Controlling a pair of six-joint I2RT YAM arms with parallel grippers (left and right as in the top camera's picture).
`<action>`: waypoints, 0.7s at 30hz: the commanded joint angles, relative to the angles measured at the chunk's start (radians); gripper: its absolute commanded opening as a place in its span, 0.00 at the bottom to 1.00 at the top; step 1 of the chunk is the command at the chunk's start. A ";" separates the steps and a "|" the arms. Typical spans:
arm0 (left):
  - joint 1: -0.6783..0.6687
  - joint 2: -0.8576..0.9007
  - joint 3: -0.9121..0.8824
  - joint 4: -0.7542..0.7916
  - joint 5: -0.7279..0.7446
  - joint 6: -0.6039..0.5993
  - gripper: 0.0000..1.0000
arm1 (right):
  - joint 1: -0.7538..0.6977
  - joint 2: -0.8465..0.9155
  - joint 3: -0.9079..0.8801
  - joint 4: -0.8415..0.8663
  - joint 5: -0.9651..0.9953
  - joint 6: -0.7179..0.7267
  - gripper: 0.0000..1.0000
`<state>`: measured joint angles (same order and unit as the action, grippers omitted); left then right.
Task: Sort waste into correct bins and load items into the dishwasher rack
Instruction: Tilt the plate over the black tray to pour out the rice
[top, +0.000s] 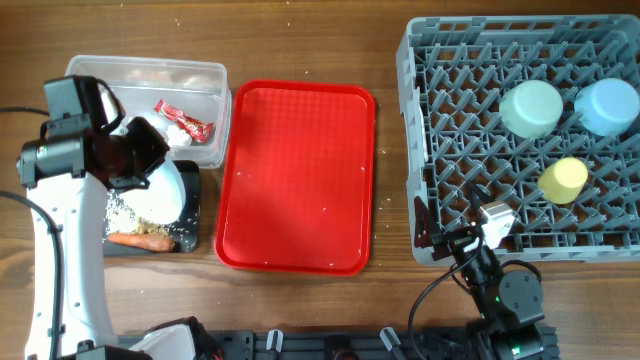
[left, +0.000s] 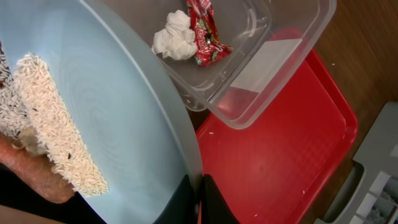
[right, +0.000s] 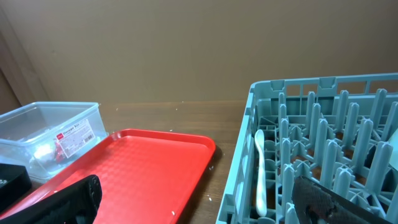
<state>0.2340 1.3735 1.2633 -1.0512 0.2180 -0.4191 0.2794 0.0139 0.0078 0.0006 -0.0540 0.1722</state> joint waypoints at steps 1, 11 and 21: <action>0.051 -0.055 -0.066 0.019 0.056 0.024 0.04 | -0.002 0.000 -0.003 0.003 0.013 0.012 1.00; 0.153 -0.201 -0.133 0.050 0.158 0.102 0.04 | -0.002 0.000 -0.003 0.003 0.012 0.012 1.00; 0.242 -0.332 -0.134 0.083 0.272 0.211 0.04 | -0.002 0.000 -0.003 0.003 0.013 0.012 1.00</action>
<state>0.4675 1.0470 1.1320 -0.9852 0.4400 -0.2543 0.2794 0.0139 0.0078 0.0006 -0.0540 0.1722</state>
